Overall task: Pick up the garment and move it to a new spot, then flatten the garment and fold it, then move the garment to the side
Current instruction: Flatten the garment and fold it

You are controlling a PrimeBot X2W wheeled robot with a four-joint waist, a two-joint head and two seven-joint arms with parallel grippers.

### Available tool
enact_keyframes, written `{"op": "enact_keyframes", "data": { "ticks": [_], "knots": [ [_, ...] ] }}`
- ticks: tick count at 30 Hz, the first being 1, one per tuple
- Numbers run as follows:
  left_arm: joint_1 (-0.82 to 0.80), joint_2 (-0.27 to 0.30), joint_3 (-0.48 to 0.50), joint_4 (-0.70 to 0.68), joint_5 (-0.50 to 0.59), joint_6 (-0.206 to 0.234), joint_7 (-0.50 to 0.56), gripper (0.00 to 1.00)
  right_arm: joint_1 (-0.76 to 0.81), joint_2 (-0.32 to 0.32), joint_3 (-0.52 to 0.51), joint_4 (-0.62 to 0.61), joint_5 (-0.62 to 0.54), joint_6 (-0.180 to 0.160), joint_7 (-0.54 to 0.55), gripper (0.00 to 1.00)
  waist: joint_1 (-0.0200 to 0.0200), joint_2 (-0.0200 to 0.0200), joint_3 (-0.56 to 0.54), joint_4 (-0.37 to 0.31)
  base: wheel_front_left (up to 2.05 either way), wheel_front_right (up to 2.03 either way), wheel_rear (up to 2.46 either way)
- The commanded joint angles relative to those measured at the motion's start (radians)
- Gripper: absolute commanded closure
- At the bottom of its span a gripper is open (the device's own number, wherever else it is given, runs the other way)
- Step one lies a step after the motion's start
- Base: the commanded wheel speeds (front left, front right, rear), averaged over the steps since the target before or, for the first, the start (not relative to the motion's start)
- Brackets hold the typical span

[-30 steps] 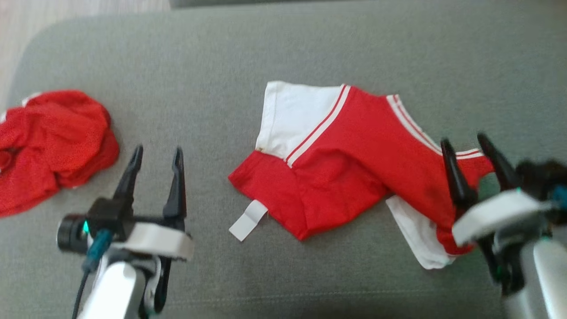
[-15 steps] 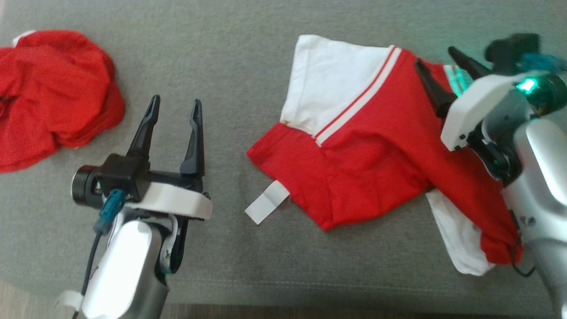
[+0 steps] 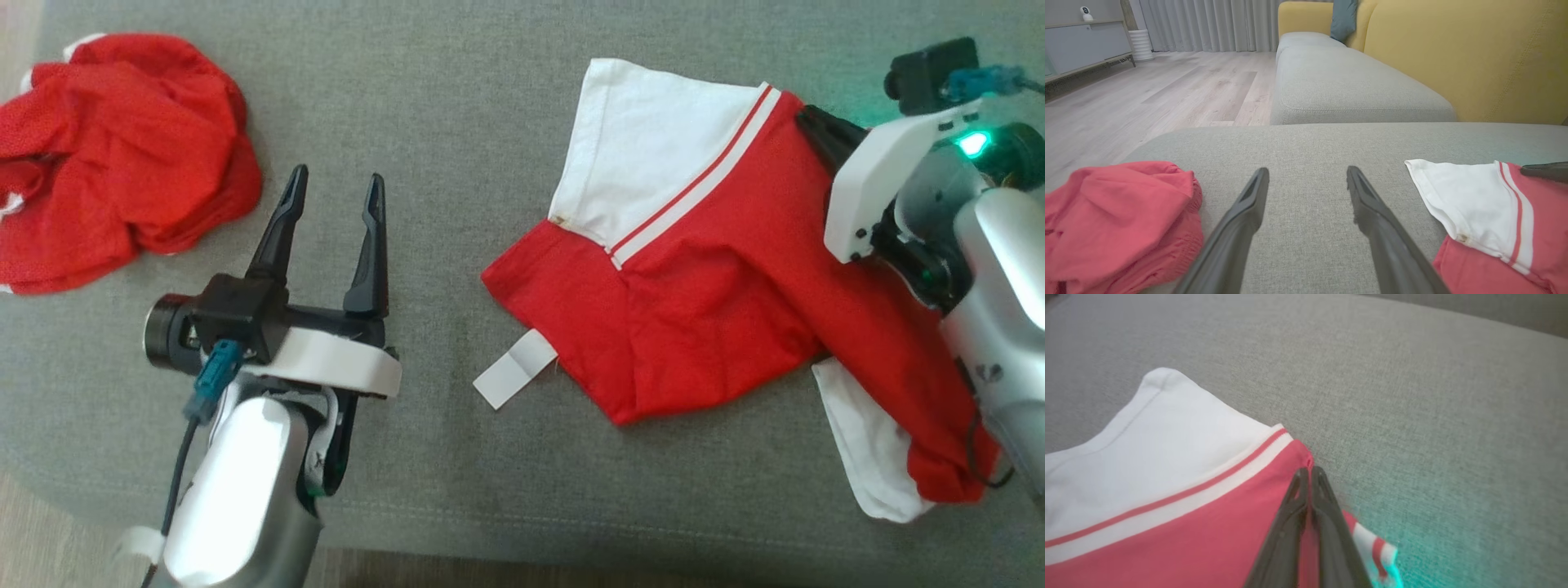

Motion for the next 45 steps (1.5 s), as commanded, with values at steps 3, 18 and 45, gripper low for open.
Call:
{"op": "enact_keyframes", "data": {
  "ticks": [3,18,45],
  "knots": [
    [-0.005,0.008,0.050,-0.026,0.012,-0.001,-0.009,0.00,0.032,-0.023,0.004,-0.057,0.006,0.004,-0.050,1.00,-0.0001,0.0000,-0.024,-0.005,0.00,0.00,0.00],
    [0.098,0.018,0.100,-0.026,0.019,-0.005,-0.009,0.00,0.488,0.032,-0.256,-0.486,-0.126,0.004,-0.200,1.00,-0.0001,0.0000,-0.165,-0.080,0.00,0.00,0.00],
    [0.205,0.061,0.115,-0.037,0.002,0.017,0.017,0.00,0.879,0.281,-0.491,-0.719,-0.239,0.004,-0.331,0.00,-0.0001,0.0000,-0.295,-0.120,0.00,0.00,0.00]
  ]
}}
